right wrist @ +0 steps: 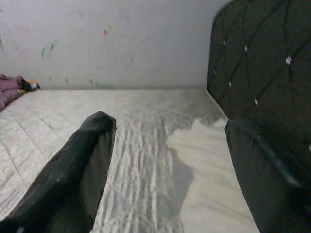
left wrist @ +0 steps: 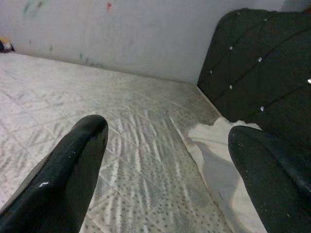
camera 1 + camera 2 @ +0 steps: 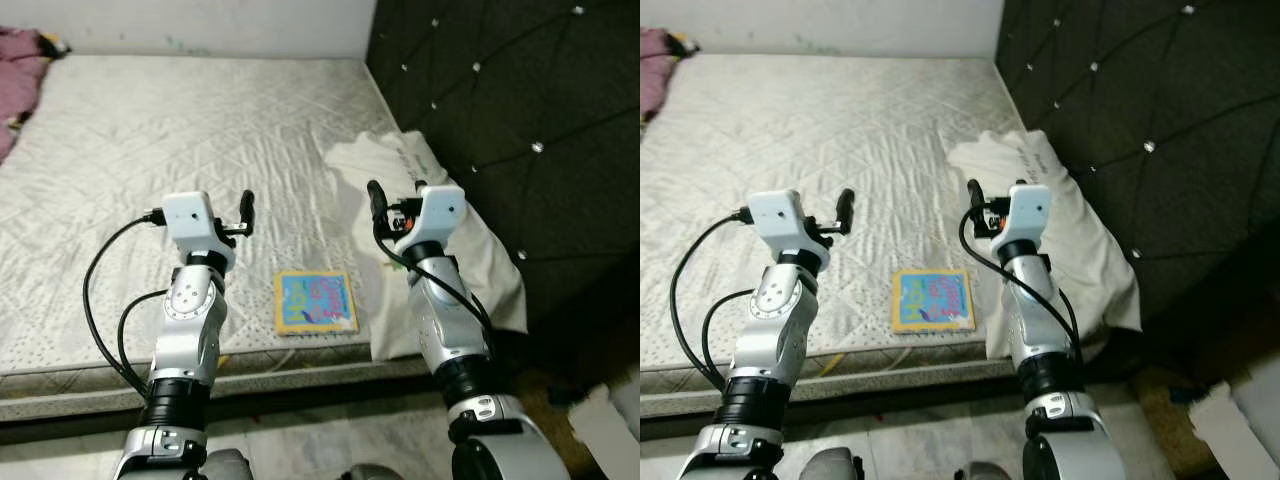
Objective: Clean up the room
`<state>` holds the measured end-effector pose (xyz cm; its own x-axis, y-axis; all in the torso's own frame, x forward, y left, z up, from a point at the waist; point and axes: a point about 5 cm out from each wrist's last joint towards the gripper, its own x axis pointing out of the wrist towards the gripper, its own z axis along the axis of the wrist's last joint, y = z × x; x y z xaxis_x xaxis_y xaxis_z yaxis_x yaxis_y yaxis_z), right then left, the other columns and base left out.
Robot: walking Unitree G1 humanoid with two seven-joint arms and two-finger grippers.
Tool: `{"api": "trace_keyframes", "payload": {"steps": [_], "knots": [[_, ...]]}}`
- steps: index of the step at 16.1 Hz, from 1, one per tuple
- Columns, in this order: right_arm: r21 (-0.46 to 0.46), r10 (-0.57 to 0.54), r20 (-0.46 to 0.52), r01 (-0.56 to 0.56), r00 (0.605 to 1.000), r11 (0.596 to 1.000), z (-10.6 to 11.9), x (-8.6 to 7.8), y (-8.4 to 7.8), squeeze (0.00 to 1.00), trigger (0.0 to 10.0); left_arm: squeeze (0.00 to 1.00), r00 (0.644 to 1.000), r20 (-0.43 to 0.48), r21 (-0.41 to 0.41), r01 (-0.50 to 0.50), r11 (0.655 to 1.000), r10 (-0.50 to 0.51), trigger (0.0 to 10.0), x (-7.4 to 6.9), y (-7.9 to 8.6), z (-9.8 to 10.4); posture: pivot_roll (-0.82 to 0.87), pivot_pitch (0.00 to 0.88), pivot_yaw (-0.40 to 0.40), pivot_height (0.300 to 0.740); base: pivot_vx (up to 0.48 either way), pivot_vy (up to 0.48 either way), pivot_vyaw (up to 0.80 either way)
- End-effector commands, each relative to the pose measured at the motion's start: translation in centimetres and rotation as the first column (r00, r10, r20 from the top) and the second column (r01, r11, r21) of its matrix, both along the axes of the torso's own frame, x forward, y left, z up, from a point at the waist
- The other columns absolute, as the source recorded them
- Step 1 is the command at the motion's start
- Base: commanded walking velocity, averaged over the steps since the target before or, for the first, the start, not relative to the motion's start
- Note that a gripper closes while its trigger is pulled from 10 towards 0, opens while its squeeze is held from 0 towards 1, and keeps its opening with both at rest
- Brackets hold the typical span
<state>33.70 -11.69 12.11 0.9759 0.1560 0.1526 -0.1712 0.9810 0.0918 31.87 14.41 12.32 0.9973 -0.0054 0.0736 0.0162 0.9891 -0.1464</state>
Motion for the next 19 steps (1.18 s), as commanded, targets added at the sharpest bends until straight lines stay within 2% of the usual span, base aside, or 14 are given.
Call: {"api": "trace_keyframes", "payload": {"steps": [1, 4, 6, 10, 16, 19], "knots": [[-0.007, 0.009, 0.005, -0.009, 1.0, 1.0, 0.4, 0.0, 0.2, 0.0, 10.0, 0.0, 1.0, 0.002, 0.003, 0.0, 1.0, 0.0, 10.0, -0.3, 0.3, 0.0, 0.02, 0.0, -0.067, 0.74, 0.0, 0.0, 0.0], [-0.085, 0.054, 0.026, -0.052, 0.998, 0.995, 0.7, 0.1, 0.8, 0.0, 10.0, 0.0, 0.999, -0.008, 0.009, -0.042, 0.999, 0.042, 10.0, -0.4, 1.4, -0.2, 0.03, 0.0, -0.082, 0.74, 0.0, 0.0, 0.41], [-0.077, 0.028, 0.019, -0.026, 0.999, 0.997, 0.7, 0.3, 0.5, 0.0, 10.0, 0.0, 0.999, -0.01, -0.004, -0.039, 0.999, 0.039, 10.0, -0.3, 1.3, -0.2, 0.02, 0.0, -0.085, 0.74, 0.0, 0.0, 0.64], [-0.057, -0.013, -0.003, 0.013, 1.0, 0.998, 0.5, 0.2, -0.2, 0.0, 10.0, 0.0, 1.0, -0.015, -0.014, -0.025, 1.0, 0.025, 10.0, -0.3, 1.2, -0.1, 0.02, 0.0, -0.081, 0.74, 0.0, 0.155, 0.0], [-0.062, -0.01, -0.006, 0.01, 1.0, 0.998, 0.6, 0.4, -0.2, 0.0, 10.0, 0.0, 0.999, -0.014, -0.02, -0.029, 0.999, 0.029, 10.0, -0.2, 1.2, -0.1, 0.03, 0.0, -0.089, 0.74, 0.0, 0.332, -0.64], [-0.062, -0.008, -0.009, 0.007, 1.0, 0.998, 0.6, 0.4, -0.1, 0.0, 10.0, 0.0, 0.999, -0.014, -0.02, -0.03, 0.999, 0.029, 10.0, -0.1, 1.2, -0.1, 0.03, 0.0, -0.09, 0.74, 0.0, 0.461, 0.0]]}}
